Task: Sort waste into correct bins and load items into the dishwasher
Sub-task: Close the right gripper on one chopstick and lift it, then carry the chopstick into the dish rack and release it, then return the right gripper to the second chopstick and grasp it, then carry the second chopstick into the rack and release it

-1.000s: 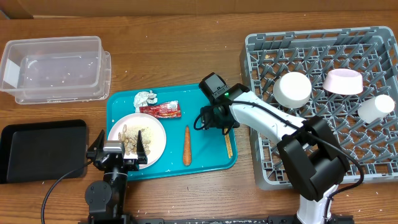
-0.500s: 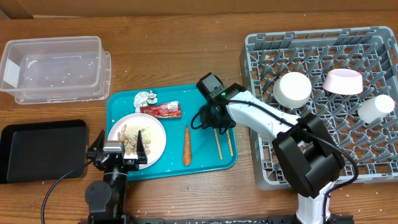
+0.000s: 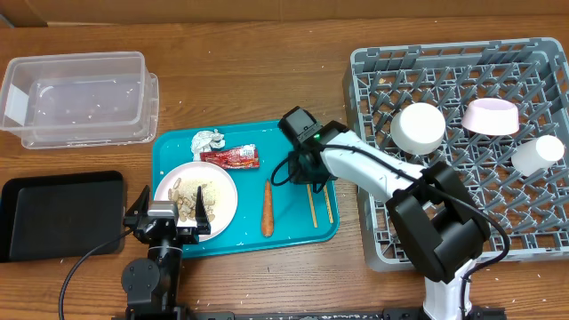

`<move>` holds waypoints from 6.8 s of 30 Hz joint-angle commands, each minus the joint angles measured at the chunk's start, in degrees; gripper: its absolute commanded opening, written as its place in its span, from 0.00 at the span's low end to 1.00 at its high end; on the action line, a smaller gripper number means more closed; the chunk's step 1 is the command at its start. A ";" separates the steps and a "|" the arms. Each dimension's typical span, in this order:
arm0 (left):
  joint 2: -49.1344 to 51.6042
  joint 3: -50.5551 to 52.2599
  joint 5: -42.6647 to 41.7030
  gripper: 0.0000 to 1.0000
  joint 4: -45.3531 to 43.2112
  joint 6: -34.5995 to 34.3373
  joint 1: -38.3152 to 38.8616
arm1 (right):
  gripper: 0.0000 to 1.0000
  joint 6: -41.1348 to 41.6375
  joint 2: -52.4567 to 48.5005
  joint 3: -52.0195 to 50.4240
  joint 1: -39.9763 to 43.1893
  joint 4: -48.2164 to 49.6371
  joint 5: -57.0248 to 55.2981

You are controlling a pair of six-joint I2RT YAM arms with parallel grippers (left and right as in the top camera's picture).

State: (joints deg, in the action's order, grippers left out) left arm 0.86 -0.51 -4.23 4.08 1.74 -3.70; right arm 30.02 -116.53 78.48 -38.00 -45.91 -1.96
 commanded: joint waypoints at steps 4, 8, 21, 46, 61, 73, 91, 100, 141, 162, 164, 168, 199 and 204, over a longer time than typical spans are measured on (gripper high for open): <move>-0.61 0.24 0.17 1.00 0.09 1.07 0.42 | 0.04 1.97 -3.34 1.16 -1.70 -4.11 -5.11; -0.61 0.24 0.17 1.00 0.09 1.07 0.42 | 0.04 1.95 -2.69 4.76 -1.64 -8.35 -2.29; -0.61 0.24 0.17 1.00 0.09 1.07 0.42 | 0.04 -6.27 14.32 22.27 5.31 -21.46 -11.08; -0.61 0.24 0.17 1.00 0.09 1.07 0.42 | 0.28 -28.09 9.33 18.16 29.66 -14.03 9.79; -0.61 0.24 0.17 1.00 0.07 1.07 0.42 | 0.66 -25.18 11.91 26.99 28.37 -24.70 21.33; -0.61 0.24 0.17 1.00 0.09 1.07 0.42 | 0.95 -9.68 11.47 22.60 7.69 -20.90 -0.70; -0.61 0.24 0.17 1.00 0.09 1.07 0.42 | 0.95 -4.39 -5.62 17.49 3.93 -15.69 0.81; -0.61 0.24 0.17 1.00 0.09 1.07 0.42 | 0.94 -4.44 -7.37 16.79 3.93 -13.75 4.57; -0.61 0.24 0.17 1.00 0.09 1.07 0.42 | 0.39 -4.63 -10.75 14.47 3.82 -12.90 2.10; -0.61 0.24 0.17 1.00 0.09 1.07 0.42 | 0.04 -5.38 -0.98 35.91 8.52 -31.17 -3.50; -0.61 0.24 0.17 1.00 0.09 1.07 0.42 | 0.04 -11.15 1.86 38.21 12.09 -31.80 -4.44; -0.61 0.24 0.17 1.00 0.09 1.07 0.42 | 0.04 -18.43 4.26 38.34 18.60 -32.13 -4.37; -0.61 0.24 0.17 1.00 0.09 1.07 0.42 | 0.73 -17.99 7.23 33.64 28.30 -31.12 5.09; -0.61 0.24 0.17 1.00 0.09 1.07 0.42 | 0.73 -16.02 13.07 36.74 28.26 -33.53 8.28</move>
State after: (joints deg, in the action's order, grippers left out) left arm 0.86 -0.51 -4.23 4.08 1.74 -3.73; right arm 11.11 -110.52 111.72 -9.47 -79.02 3.27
